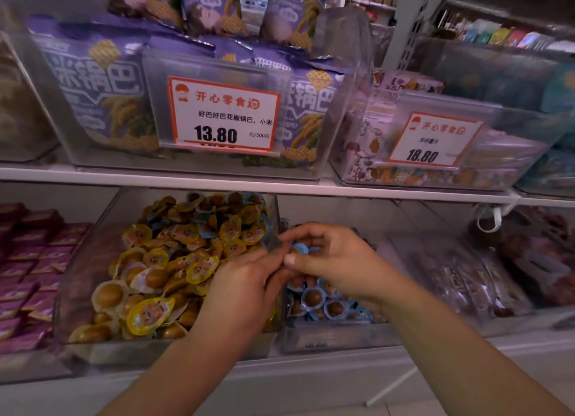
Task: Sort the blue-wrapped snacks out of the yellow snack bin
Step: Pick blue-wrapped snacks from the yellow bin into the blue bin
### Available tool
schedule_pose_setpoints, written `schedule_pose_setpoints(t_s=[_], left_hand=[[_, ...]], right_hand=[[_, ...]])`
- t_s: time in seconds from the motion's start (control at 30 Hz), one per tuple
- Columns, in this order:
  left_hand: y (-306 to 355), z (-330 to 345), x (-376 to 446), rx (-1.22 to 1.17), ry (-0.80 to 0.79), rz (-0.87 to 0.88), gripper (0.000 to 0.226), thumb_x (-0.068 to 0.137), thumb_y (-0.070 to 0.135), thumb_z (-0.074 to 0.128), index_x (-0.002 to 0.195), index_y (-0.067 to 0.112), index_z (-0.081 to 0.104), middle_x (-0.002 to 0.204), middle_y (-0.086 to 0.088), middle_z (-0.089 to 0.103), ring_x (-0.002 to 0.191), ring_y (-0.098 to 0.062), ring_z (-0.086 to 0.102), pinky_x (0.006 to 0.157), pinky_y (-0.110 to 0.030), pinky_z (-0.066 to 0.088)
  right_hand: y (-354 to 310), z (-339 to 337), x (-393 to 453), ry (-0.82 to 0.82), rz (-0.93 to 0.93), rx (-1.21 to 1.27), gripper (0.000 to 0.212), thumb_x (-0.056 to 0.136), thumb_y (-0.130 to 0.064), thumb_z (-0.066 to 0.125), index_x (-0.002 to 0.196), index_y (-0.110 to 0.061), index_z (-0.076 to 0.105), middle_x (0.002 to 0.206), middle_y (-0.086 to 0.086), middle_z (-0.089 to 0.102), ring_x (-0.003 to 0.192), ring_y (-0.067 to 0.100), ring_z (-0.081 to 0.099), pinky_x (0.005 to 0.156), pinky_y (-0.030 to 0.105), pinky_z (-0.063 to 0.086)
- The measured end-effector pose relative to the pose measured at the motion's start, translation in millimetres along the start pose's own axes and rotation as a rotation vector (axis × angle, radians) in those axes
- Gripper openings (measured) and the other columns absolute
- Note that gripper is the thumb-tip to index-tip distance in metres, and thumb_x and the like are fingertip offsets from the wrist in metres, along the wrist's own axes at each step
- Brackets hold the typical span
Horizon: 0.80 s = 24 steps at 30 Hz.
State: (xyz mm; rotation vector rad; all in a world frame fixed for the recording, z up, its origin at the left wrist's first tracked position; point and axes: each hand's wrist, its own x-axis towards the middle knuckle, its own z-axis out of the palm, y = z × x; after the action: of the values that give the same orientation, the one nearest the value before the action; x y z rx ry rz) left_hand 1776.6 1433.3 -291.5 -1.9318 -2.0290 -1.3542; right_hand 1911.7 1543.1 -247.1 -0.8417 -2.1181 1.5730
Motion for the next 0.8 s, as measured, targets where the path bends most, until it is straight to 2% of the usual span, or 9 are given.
schedule_pose_setpoints(t_s=[0.07, 0.13, 0.2, 0.27, 0.4, 0.5, 0.63, 0.73, 0.8], left_hand=[[1.3, -0.3, -0.6, -0.057, -0.038, -0.062, 0.045, 0.092, 0.034, 0.065, 0.136, 0.026, 0.058, 0.087, 0.008, 0.062, 0.079, -0.012, 0.061, 0.068, -0.028, 0.050], [-2.0, -7.5, -2.7, -0.080, -0.055, -0.126, 0.051, 0.092, 0.045, 0.059, 0.142, 0.040, 0.046, 0.091, 0.019, 0.056, 0.081, -0.002, 0.056, 0.068, -0.016, 0.046], [-10.5, -22.7, -5.4, -0.054, -0.007, -0.136, 0.037, 0.096, 0.042, 0.055, 0.132, 0.040, 0.057, 0.094, 0.024, 0.054, 0.084, -0.001, 0.057, 0.070, -0.015, 0.046], [-22.7, -43.7, -7.5, 0.031, 0.088, -0.137, 0.023, 0.098, 0.035, 0.054, 0.114, 0.032, 0.069, 0.096, 0.024, 0.056, 0.085, -0.002, 0.059, 0.074, -0.022, 0.048], [-57.7, -92.8, -17.8, 0.353, 0.169, -0.185, 0.027, 0.091, 0.032, 0.051, 0.101, 0.025, 0.075, 0.099, 0.005, 0.066, 0.091, -0.023, 0.064, 0.086, -0.046, 0.047], [-78.2, -119.2, -30.9, 0.540, 0.120, -0.309, 0.034, 0.087, 0.035, 0.048, 0.108, 0.024, 0.072, 0.113, -0.003, 0.064, 0.109, -0.031, 0.059, 0.100, -0.050, 0.039], [-94.6, -129.4, -43.7, 0.475, 0.039, -0.376, 0.039, 0.088, 0.025, 0.060, 0.127, 0.021, 0.061, 0.137, -0.010, 0.049, 0.126, -0.035, 0.049, 0.101, -0.048, 0.043], [-102.2, -132.0, -50.7, 0.329, 0.026, -0.389, 0.048, 0.091, 0.025, 0.058, 0.138, 0.024, 0.052, 0.148, -0.004, 0.038, 0.125, -0.031, 0.052, 0.100, -0.045, 0.047], [-105.7, -132.4, -52.3, 0.285, 0.033, -0.382, 0.049, 0.091, 0.026, 0.056, 0.139, 0.027, 0.048, 0.149, -0.001, 0.036, 0.125, -0.028, 0.052, 0.100, -0.042, 0.048]], right_hand=[[3.5, -8.2, 5.2, 0.049, 0.028, 0.090, 0.025, 0.083, -0.004, 0.076, 0.104, -0.017, 0.073, 0.094, 0.012, 0.073, 0.072, 0.025, 0.070, 0.068, 0.032, 0.059], [8.7, -20.1, 13.5, 0.259, 0.023, -0.065, 0.024, 0.082, -0.002, 0.076, 0.099, -0.019, 0.073, 0.096, 0.013, 0.074, 0.068, 0.015, 0.070, 0.061, 0.025, 0.056], [20.2, -36.6, 22.8, 0.381, 0.069, -0.619, 0.024, 0.087, -0.011, 0.069, 0.109, -0.019, 0.072, 0.111, 0.011, 0.072, 0.092, 0.019, 0.071, 0.079, 0.028, 0.056], [25.8, -41.7, 23.7, 0.351, 0.129, -1.045, 0.028, 0.090, -0.023, 0.063, 0.117, -0.018, 0.070, 0.120, 0.011, 0.069, 0.110, 0.030, 0.063, 0.093, 0.035, 0.052], [8.0, -6.9, 29.8, 0.534, -0.242, -0.879, 0.023, 0.089, -0.015, 0.061, 0.108, -0.015, 0.073, 0.109, 0.012, 0.073, 0.097, 0.030, 0.065, 0.084, 0.033, 0.051], [-22.1, 49.0, 48.5, 0.399, -0.440, -0.800, 0.031, 0.087, -0.028, 0.056, 0.113, -0.018, 0.071, 0.104, 0.011, 0.074, 0.096, 0.021, 0.060, 0.077, 0.026, 0.043], [-42.3, 103.6, 107.4, 0.124, -0.067, -0.915, 0.045, 0.100, -0.040, 0.047, 0.139, -0.018, 0.050, 0.142, 0.013, 0.053, 0.130, 0.030, 0.048, 0.103, 0.031, 0.037], [-41.1, 108.7, 147.1, 0.153, 0.150, -0.900, 0.047, 0.103, -0.041, 0.038, 0.136, -0.012, 0.054, 0.147, 0.016, 0.048, 0.133, 0.031, 0.046, 0.101, 0.030, 0.036], [-27.7, 108.7, 165.4, 0.216, 0.220, -0.890, 0.056, 0.100, -0.052, 0.037, 0.140, -0.016, 0.052, 0.150, 0.016, 0.045, 0.135, 0.034, 0.044, 0.111, 0.037, 0.035]])
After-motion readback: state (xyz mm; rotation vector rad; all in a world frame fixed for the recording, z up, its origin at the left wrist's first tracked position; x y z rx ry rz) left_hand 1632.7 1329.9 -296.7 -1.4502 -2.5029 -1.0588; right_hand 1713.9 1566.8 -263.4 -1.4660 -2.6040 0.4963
